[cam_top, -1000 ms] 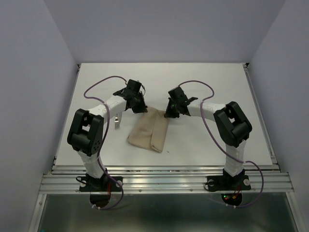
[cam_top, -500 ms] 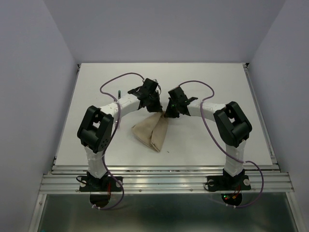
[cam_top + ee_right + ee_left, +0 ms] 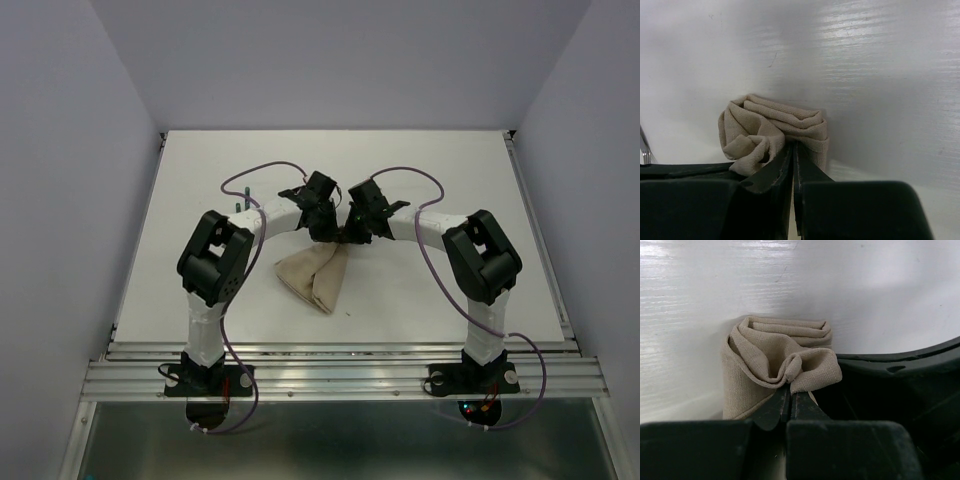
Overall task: Fold the napkin into a case and place the utensils inside
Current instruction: Fold the 2/3-rectangle-folded napkin at the center of the board.
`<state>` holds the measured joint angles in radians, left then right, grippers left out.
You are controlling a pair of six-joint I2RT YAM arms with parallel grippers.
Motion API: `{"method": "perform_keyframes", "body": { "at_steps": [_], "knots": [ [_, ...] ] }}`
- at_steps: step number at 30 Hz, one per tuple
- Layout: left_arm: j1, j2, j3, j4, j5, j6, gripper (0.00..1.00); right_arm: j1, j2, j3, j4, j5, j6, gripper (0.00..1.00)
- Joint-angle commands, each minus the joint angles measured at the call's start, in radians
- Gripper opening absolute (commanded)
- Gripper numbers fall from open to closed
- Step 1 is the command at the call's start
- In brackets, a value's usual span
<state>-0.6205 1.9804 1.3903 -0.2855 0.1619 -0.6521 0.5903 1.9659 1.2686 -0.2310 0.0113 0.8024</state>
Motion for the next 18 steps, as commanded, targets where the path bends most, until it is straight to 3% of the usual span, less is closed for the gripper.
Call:
{"method": "perform_keyframes", "body": {
  "at_steps": [1, 10, 18],
  "knots": [
    [-0.008, 0.018, 0.041, 0.003, 0.004, -0.003, 0.0, 0.006, 0.019, -0.02, -0.062, 0.029, 0.001, 0.09],
    [-0.008, 0.08, 0.019, 0.009, 0.008, 0.012, 0.0, 0.006, -0.053, -0.029, -0.06, 0.041, 0.017, 0.1],
    [-0.008, 0.095, -0.014, 0.016, 0.005, 0.035, 0.0, 0.006, -0.176, -0.057, -0.06, 0.118, 0.04, 0.34]
  ]
}}
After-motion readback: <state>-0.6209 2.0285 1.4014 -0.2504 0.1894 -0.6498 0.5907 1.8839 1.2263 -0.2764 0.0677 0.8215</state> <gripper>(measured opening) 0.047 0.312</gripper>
